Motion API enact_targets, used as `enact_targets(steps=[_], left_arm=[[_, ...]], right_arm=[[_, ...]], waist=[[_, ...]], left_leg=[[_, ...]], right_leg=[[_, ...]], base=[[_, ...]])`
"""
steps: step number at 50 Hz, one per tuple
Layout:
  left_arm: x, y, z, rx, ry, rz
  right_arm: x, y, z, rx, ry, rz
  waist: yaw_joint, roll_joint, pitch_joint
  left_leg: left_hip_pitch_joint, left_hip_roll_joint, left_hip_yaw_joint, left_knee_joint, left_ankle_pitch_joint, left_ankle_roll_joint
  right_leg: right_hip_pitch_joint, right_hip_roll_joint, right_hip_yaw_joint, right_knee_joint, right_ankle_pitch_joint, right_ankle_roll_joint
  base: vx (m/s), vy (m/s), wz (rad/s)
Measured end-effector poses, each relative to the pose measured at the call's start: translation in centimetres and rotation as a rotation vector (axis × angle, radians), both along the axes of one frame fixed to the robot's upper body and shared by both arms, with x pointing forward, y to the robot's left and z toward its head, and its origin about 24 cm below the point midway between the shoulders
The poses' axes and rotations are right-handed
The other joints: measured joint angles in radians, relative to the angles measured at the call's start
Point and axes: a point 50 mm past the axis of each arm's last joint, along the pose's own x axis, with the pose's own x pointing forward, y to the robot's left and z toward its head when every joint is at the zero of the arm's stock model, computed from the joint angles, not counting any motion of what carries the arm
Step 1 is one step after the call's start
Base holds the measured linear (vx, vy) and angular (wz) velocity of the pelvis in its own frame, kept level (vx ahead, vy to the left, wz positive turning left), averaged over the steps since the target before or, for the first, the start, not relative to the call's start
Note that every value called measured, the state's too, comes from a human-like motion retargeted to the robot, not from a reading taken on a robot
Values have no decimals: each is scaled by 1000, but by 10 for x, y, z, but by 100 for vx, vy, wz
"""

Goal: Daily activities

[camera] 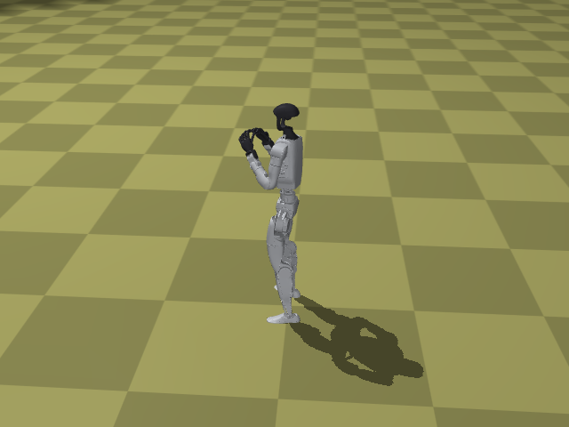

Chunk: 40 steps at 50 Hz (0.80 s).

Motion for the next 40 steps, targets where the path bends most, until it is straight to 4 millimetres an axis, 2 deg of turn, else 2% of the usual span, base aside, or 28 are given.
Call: enact_targets(steps=[14, 25, 40], left_arm=[[5, 1, 1, 46, -22, 68], [4, -3, 2, 92, -45, 99], [1, -12, 1, 190, -40, 55]], right_arm=[[5, -8, -1, -30, -16, -141], [8, -10, -1, -71, 6, -177], [15, -5, -10, -316, 162, -118]], waist=[[36, -15, 7], [48, -13, 21], [42, -3, 41]], left_leg=[[5, -5, -28, -9, 5, 2], [9, -8, -36, -28, 15, 6], [29, -8, -28, -39, 6, 17]], right_leg=[[15, -9, -21, 13, -7, -13], [15, -11, -21, 18, -5, -27], [16, -14, -5, 47, -10, -50]], base=[[0, 0, 4], [0, 0, 0], [0, 0, 0]])
